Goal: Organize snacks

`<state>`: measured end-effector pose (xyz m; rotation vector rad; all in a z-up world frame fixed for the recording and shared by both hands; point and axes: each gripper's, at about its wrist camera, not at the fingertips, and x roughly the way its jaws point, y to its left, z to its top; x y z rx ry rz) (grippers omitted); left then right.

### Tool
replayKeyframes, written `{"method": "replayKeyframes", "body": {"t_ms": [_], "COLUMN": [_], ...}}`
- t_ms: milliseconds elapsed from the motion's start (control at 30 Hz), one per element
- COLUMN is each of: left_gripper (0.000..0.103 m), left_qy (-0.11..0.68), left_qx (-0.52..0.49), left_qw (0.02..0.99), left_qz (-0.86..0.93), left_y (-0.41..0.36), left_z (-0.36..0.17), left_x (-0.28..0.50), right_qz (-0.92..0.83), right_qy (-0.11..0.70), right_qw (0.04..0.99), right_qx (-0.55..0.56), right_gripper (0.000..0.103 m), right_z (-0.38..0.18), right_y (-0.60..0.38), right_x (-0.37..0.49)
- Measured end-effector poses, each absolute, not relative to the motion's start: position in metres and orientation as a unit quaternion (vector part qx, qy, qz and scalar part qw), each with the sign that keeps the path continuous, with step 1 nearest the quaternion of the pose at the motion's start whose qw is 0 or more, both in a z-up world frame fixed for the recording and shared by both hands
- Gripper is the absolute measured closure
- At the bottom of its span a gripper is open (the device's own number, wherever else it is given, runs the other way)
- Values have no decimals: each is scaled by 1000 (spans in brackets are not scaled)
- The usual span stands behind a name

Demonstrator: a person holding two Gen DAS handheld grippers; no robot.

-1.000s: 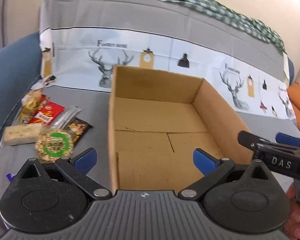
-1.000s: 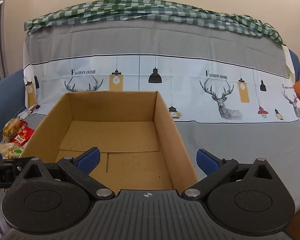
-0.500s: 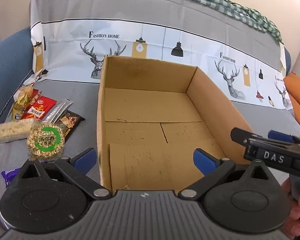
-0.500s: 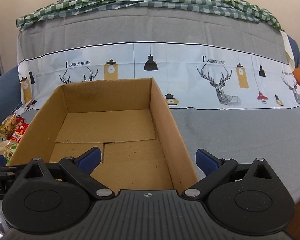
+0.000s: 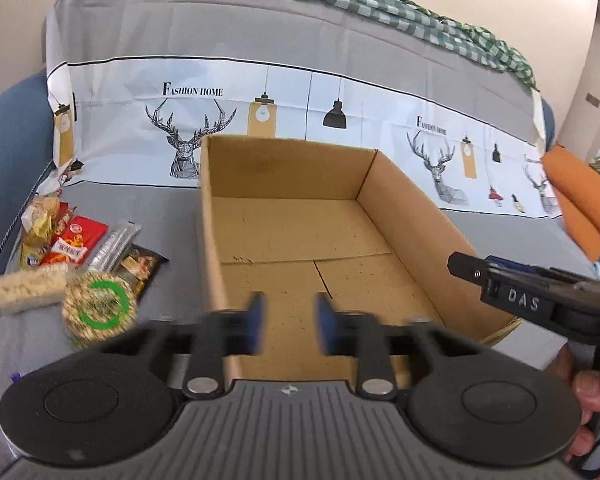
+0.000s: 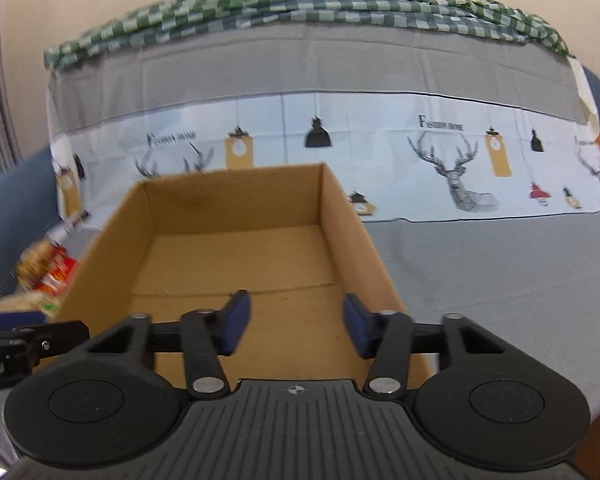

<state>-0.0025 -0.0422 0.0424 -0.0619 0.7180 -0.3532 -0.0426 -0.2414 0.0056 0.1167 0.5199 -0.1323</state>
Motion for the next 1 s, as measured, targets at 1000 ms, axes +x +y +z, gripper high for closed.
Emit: {"method": "replayKeyframes", "body": {"t_ms": [1000], "left_gripper": [44], "left_qy": [420], "left_qx": [17], "left_qw": [906], "left_qz": [-44], "left_y": [153], "left_z": [-25], "left_x": [130], "right_qz": [177], "right_qy": [282], "right_qw": [943], "right_qx": [4], "right_gripper": [16], "right_z": [-41], "right_y": [-13], "right_x": [43]}}
